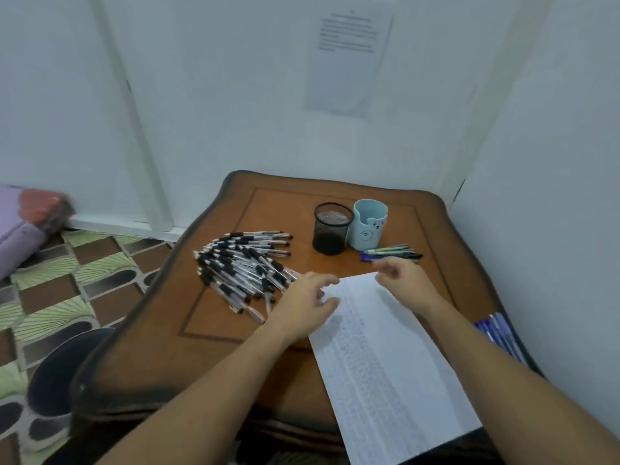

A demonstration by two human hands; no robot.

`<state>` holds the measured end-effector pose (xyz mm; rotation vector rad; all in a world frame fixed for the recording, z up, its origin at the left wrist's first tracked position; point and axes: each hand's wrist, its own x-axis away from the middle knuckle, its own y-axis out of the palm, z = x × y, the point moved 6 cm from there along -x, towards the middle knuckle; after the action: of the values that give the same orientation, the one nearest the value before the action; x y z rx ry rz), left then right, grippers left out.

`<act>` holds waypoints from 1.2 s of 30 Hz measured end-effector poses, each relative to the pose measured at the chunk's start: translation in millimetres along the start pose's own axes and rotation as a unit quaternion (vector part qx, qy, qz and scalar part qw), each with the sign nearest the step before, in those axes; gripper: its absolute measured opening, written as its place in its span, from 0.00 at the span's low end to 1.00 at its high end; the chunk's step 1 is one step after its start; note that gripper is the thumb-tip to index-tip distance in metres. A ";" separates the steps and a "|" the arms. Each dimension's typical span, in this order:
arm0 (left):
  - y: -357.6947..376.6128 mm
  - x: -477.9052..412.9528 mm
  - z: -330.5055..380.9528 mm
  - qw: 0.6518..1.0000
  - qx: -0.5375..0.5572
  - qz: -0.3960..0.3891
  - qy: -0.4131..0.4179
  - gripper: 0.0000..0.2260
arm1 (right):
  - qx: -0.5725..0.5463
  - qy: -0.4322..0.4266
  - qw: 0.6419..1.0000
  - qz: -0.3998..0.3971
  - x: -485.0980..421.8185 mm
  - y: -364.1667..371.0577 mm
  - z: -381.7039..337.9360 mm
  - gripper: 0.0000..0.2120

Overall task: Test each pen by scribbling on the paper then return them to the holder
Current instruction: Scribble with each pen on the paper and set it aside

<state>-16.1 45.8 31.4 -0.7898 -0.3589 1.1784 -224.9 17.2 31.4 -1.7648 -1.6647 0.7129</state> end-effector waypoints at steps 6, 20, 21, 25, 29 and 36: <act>35.0 -0.5 -8.1 0.997 -0.046 -0.065 0.002 0.20 | 0.091 0.047 0.993 0.053 -24.2 -13.8 43.6 0.21; 52.1 10.3 -22.6 0.996 -0.062 -0.043 0.040 0.21 | 0.211 0.042 0.976 0.015 -31.6 -16.3 38.2 0.06; 52.5 11.5 -22.6 0.997 -0.061 -0.039 0.039 0.21 | 0.166 0.039 0.985 0.017 -27.9 -17.8 35.5 0.06; 53.0 16.9 -20.1 0.995 -0.088 -0.017 0.053 0.20 | -0.061 0.049 0.997 0.000 -9.2 -19.1 23.3 0.11; 49.2 27.0 -12.4 0.988 -0.129 0.022 0.088 0.21 | -0.244 0.054 0.966 -0.059 10.0 -14.5 -0.1 0.24; 47.4 45.8 -5.5 0.982 -0.157 0.016 0.101 0.31 | -0.374 0.083 0.923 -0.039 34.4 -10.2 -19.9 0.33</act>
<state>-28.2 93.5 -12.7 -1.1841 -0.3700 1.0731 -214.8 50.5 53.0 -2.1518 -2.0226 -0.1595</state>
